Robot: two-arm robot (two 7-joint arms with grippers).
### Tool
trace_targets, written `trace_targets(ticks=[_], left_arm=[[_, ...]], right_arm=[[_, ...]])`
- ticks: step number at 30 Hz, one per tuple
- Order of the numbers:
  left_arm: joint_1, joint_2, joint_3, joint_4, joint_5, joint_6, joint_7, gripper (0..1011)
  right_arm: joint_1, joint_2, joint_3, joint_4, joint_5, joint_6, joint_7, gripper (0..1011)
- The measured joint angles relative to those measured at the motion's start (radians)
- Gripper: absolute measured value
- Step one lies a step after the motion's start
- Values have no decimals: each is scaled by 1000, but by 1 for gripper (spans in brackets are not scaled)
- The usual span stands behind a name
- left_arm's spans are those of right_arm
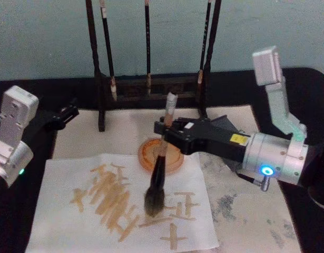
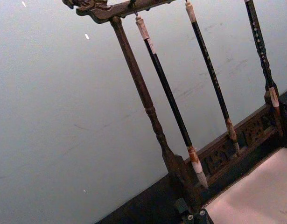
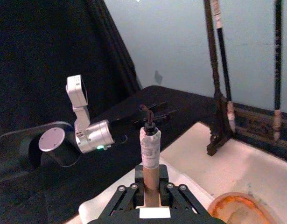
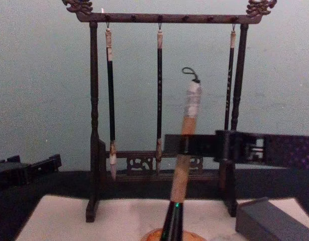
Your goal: Pick up the brush from the inkstone, write on the paper, then place the brush back to its original position.
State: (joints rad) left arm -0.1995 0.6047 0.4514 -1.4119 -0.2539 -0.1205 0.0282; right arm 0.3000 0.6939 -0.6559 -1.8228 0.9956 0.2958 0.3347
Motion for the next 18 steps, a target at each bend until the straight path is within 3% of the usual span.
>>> trace_targets(ticks=[8,18], left_arm=[[0,0,0,0,0,0,0,1002],[0,0,0,0,0,0,0,1002]], right_arm=[[22,-42,-26,1,-32,29,-2,185],[38,-88,-40,11,-39,32,12,185]])
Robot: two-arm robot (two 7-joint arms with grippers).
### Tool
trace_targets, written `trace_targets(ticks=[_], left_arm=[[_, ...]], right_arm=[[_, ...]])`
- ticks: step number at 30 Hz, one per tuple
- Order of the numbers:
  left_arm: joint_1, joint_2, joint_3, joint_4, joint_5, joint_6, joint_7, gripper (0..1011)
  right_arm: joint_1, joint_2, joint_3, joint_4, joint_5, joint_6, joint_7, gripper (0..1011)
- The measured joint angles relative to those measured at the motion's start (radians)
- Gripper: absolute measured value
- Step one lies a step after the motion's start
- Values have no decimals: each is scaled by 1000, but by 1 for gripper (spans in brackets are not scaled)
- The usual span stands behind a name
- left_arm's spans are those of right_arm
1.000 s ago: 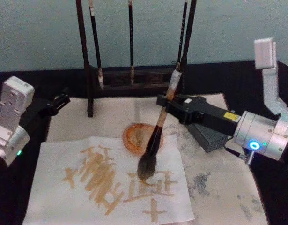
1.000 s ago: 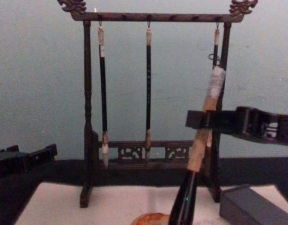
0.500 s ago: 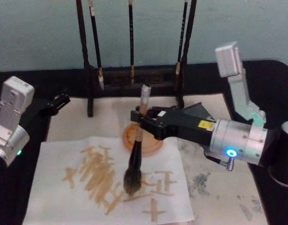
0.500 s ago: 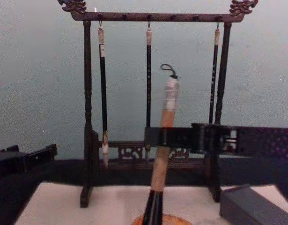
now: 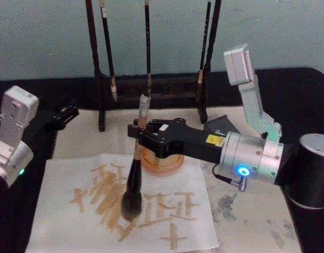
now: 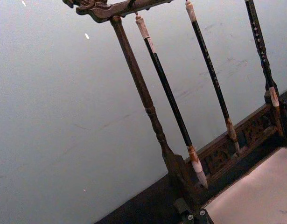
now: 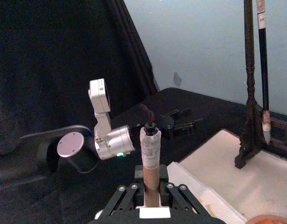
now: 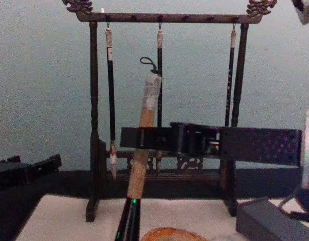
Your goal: Pick up the brush from the inkstone, write on the paper, then place the brush back to its original position.
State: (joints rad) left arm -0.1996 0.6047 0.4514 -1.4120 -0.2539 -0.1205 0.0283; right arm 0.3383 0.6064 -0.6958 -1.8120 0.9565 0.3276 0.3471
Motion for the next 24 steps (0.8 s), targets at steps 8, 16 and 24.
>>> trace_targets(ticks=[8,16,24], left_arm=[[0,0,0,0,0,0,0,1002],[0,0,0,0,0,0,0,1002],[0,0,0,0,0,0,0,1002]], right_arm=[[15,-31,-10,48,0,0,10,185],[26,-55,-12,115,6,0,17,185],[26,-57,-10,141,8,-1,22,185]])
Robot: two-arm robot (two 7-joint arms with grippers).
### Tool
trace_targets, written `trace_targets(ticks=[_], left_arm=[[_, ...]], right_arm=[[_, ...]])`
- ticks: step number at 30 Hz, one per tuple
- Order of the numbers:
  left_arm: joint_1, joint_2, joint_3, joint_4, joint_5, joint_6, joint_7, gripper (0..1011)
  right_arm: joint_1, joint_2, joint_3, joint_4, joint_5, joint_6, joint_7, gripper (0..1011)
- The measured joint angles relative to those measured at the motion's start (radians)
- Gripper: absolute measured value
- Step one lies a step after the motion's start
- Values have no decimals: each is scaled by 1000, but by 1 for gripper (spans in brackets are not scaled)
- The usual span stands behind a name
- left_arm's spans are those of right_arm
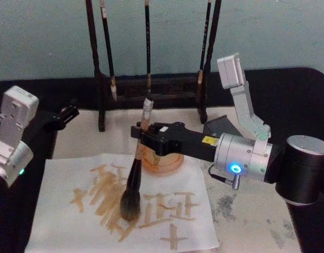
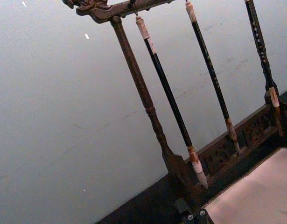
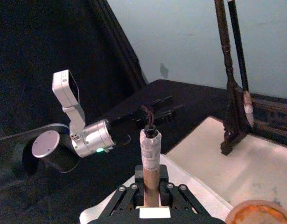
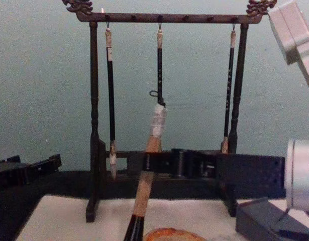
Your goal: Pick up the brush from the inkstone, write on the paper, then place the brush back to its original position.
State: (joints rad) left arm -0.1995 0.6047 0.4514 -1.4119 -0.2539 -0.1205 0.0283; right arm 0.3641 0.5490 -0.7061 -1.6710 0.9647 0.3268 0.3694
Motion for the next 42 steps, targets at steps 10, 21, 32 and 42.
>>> trace_targets(ticks=[10,21,32,42], left_arm=[[0,0,0,0,0,0,0,1002],[0,0,0,0,0,0,0,1002],[0,0,0,0,0,0,0,1000],[0,0,0,0,0,0,0,1002]], right_arm=[[-22,30,21,-3,5,-1,-5,185],[-55,76,55,-27,15,-9,-10,185],[-98,132,94,-44,25,-22,-14,185],[-156,193,147,-70,45,-45,-10,185]])
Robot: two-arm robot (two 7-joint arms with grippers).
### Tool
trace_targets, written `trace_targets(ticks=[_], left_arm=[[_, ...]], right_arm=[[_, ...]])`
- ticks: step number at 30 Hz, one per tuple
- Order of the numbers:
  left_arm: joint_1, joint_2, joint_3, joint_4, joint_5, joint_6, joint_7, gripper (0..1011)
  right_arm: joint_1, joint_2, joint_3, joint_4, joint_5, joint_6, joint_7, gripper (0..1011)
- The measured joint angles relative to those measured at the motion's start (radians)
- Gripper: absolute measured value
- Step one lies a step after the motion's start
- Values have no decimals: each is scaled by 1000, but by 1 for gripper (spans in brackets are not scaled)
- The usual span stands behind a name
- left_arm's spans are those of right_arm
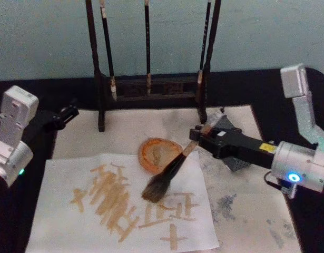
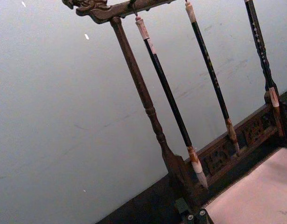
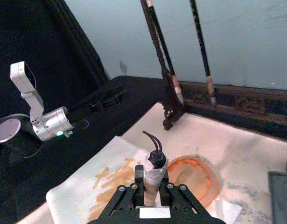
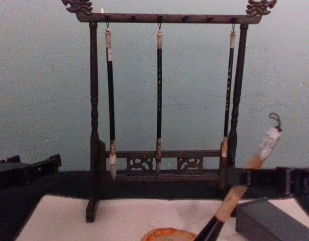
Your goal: Pick up the brush from the inkstone, write on the paper, then place the brush back to its original position.
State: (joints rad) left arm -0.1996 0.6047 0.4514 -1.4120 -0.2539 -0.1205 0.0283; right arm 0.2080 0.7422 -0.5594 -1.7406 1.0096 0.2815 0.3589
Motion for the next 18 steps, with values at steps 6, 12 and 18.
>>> trace_targets(ticks=[6,12,18], left_arm=[[0,0,0,0,0,0,0,1002],[0,0,0,0,0,0,0,1002],[0,0,0,0,0,0,0,1002]], right_arm=[[-23,23,30,-27,18,-12,2,185],[-25,25,42,-60,33,-19,10,185],[-8,13,31,-90,39,-19,19,185]])
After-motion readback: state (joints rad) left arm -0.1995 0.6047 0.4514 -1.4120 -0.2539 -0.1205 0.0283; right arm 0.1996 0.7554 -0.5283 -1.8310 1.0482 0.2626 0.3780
